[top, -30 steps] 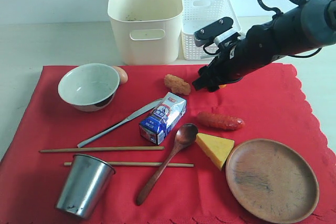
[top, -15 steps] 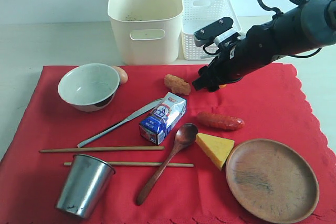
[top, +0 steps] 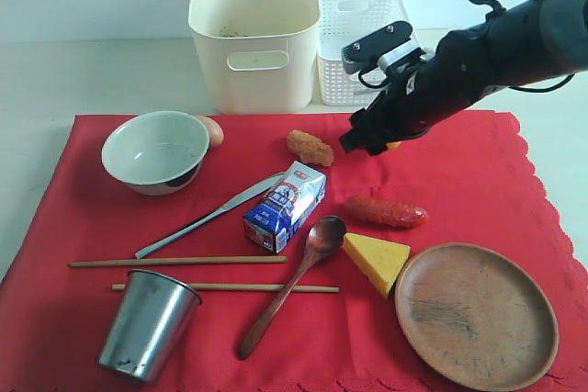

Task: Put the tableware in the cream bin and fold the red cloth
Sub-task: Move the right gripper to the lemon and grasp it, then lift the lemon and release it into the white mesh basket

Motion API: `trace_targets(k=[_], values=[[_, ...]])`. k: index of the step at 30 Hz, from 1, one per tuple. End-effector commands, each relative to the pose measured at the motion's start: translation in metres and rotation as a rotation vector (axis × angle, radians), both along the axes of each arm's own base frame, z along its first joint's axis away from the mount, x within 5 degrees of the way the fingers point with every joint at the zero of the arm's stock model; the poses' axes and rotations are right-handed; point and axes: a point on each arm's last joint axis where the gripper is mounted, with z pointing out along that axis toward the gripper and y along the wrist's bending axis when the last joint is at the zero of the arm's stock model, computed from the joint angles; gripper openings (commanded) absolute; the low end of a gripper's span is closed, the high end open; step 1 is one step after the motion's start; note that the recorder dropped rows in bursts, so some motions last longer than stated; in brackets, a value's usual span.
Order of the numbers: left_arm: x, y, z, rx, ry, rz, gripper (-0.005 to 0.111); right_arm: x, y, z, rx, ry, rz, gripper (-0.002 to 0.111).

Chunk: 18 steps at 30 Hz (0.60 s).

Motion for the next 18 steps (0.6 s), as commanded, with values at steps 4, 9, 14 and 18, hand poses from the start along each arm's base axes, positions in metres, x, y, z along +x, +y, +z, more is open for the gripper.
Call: trace_targets(k=[4, 9, 14, 18], values=[[0.000, 0.000, 0.000, -0.004, -0.006, 0.000, 0.003, -0.002, 0.000, 0.037, 0.034, -0.082, 0.002, 0.000], [0.000, 0.000, 0.000, -0.004, -0.006, 0.000, 0.003, -0.004, 0.000, 0.065, 0.065, -0.152, 0.000, 0.000], [0.000, 0.000, 0.000, -0.004, -0.006, 0.000, 0.003, -0.002, 0.001, 0.089, 0.123, -0.274, 0.000, 0.000], [0.000, 0.000, 0.000, -0.004, -0.006, 0.000, 0.003, 0.004, 0.001, 0.099, 0.169, -0.382, 0.000, 0.000]])
